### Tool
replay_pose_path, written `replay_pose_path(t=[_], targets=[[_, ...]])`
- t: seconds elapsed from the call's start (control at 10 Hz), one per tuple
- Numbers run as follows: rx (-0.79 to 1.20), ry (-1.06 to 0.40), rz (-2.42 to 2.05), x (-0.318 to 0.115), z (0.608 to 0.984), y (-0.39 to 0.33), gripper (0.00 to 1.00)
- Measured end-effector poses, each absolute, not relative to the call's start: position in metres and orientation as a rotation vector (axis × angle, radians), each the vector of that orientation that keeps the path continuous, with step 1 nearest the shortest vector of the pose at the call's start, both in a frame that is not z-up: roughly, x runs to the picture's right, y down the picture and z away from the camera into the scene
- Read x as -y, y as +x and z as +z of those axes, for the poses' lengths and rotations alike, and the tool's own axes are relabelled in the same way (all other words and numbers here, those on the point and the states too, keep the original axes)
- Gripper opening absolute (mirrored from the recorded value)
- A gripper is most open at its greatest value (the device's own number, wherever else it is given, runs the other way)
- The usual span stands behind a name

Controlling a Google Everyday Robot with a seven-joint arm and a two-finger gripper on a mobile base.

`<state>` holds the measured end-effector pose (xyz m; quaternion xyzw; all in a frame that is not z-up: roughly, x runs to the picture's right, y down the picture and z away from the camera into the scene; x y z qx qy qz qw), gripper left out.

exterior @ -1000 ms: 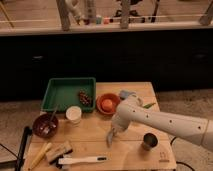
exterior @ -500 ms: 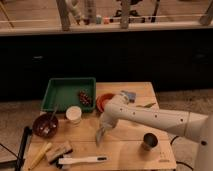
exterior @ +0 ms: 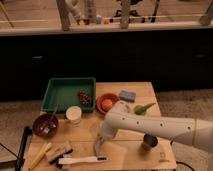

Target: Wipe table surface with towel

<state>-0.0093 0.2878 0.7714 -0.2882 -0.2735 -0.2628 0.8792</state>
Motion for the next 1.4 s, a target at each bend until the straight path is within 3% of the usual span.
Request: replay_pose_path(t=[0.6,1.0,1.4], targets=[[0.472,-0.555,-0.427,-0.250,0.797,0.060,0.00],[0.505,-0.549,-0.475,-0.234,0.815,0.015,0.00],[0.602,-0.570,-0.591,-0.251,0.801,-0.043,0.00]])
